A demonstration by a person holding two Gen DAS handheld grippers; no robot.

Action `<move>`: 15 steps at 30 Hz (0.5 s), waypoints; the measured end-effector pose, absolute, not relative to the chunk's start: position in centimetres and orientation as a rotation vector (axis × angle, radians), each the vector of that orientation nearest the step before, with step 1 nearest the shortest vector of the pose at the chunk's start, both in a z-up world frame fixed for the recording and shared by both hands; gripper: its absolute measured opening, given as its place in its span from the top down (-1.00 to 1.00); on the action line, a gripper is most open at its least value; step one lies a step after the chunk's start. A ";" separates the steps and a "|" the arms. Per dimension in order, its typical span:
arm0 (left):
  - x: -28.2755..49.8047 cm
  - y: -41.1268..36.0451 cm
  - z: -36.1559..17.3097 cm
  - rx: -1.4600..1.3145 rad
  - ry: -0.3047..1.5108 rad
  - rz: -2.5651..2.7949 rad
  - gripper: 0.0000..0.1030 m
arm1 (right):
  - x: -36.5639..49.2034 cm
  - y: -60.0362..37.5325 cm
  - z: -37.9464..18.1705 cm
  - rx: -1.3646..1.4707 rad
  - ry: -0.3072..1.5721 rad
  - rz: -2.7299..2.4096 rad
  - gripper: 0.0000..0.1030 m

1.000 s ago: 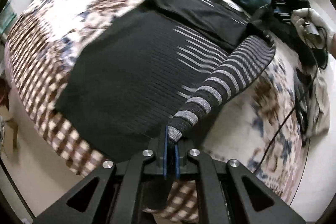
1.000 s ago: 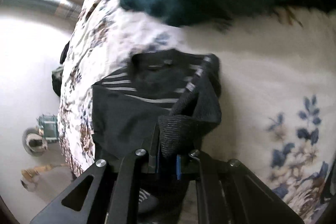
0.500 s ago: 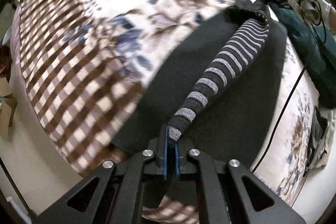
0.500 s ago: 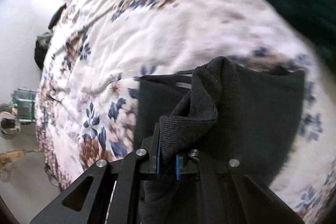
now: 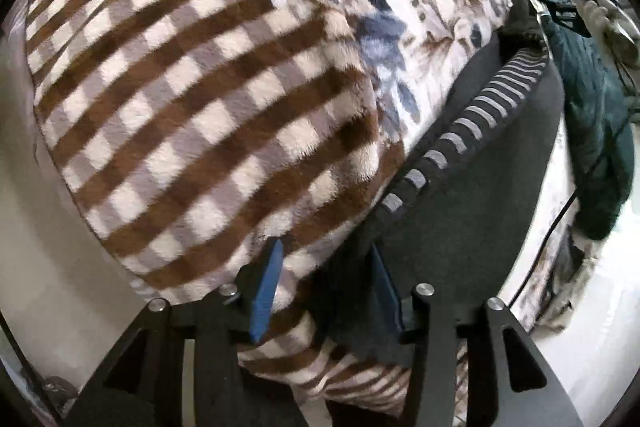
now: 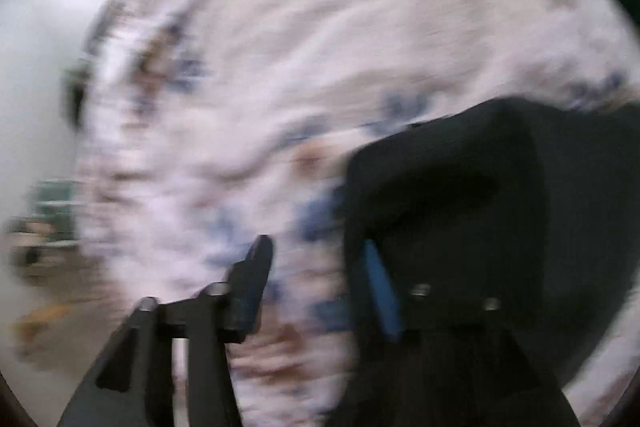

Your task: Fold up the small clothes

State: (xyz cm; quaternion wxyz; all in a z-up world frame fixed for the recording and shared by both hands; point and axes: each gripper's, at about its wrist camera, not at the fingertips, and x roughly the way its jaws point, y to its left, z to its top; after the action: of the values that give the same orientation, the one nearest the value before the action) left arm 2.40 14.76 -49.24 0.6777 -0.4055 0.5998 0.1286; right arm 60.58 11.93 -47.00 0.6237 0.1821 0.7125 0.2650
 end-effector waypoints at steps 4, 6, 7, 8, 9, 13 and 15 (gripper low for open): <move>3.4 15.5 -46.5 -0.868 1.303 0.252 0.19 | 56.7 9.4 -43.6 0.392 1.559 0.649 -0.21; 4.3 15.4 -45.0 -0.838 1.271 0.228 0.14 | 54.2 7.7 -42.8 0.338 1.544 0.649 -0.21; 4.9 15.2 -44.5 -0.815 1.263 0.213 0.04 | 52.0 6.2 -42.5 0.282 1.543 0.628 -0.21; 5.9 14.8 -44.2 -0.788 1.257 0.181 -0.04 | 50.0 4.8 -42.4 0.231 1.543 0.600 -0.21; 7.2 14.1 -44.1 -0.756 1.255 0.148 -0.05 | 48.8 3.5 -42.4 0.203 1.539 0.586 -0.21; 13.1 11.1 -45.0 -0.695 1.270 -0.016 -0.05 | 42.1 -2.9 -43.8 0.078 1.534 0.462 -0.21; 17.7 8.7 -45.8 -0.613 1.278 -0.084 -0.05 | 39.9 -6.6 -45.6 0.080 1.568 0.375 -0.21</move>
State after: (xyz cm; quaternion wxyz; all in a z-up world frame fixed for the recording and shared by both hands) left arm 17.71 8.66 -45.77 0.7585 -0.2813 0.5865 -0.0387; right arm 39.93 -6.58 -45.63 0.6915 0.0360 0.7017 0.1680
